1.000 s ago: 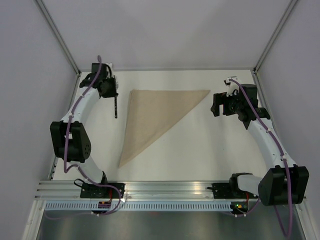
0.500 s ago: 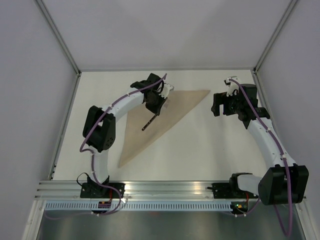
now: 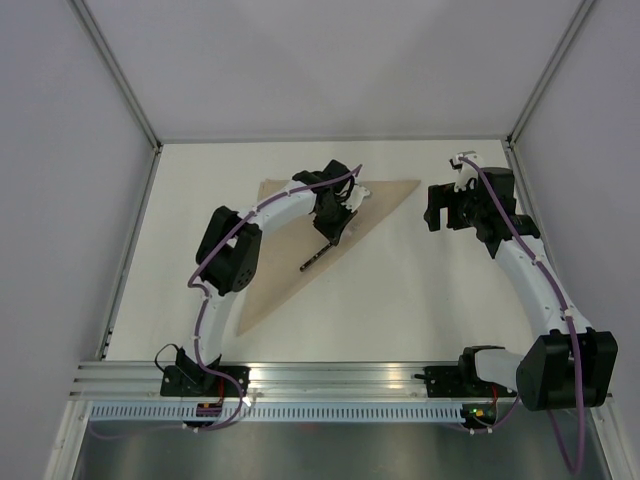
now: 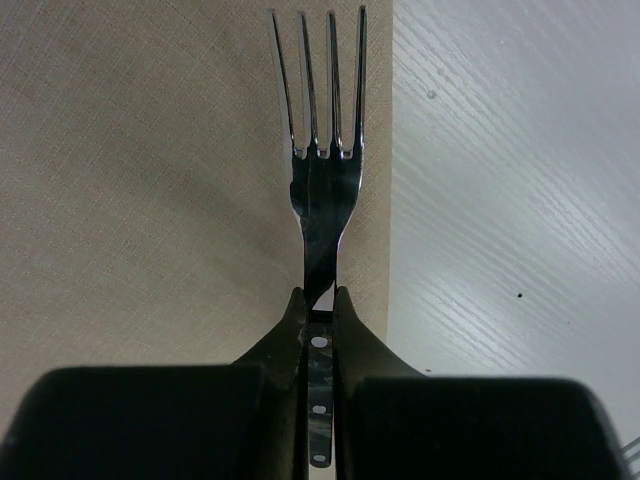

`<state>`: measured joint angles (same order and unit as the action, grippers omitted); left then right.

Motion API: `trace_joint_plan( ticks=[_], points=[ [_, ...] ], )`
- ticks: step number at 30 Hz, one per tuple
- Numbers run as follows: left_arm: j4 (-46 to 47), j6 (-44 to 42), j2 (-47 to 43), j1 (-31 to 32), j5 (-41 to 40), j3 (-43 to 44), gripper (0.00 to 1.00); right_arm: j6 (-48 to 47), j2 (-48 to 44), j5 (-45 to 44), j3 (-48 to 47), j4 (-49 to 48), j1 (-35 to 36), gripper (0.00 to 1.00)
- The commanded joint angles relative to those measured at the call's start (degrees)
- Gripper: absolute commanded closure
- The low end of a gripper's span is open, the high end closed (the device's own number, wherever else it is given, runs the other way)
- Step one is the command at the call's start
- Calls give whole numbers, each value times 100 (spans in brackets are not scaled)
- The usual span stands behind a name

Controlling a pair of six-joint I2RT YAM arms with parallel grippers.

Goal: Fold the napkin, place the utensils inside, and roll it up
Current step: Place the fork on the napkin.

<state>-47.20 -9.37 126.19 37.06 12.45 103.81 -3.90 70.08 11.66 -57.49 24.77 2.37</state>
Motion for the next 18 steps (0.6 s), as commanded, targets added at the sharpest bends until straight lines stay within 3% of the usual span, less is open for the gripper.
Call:
trace_joint_plan(
  ticks=[1, 18],
  points=[
    [-61, 110, 151, 56, 144, 350, 98, -14, -144, -138, 19, -87, -17, 2],
    [-79, 356, 450, 144, 197, 482, 98, -49, -162, -94, 28, -87, -17, 2]
  ],
)
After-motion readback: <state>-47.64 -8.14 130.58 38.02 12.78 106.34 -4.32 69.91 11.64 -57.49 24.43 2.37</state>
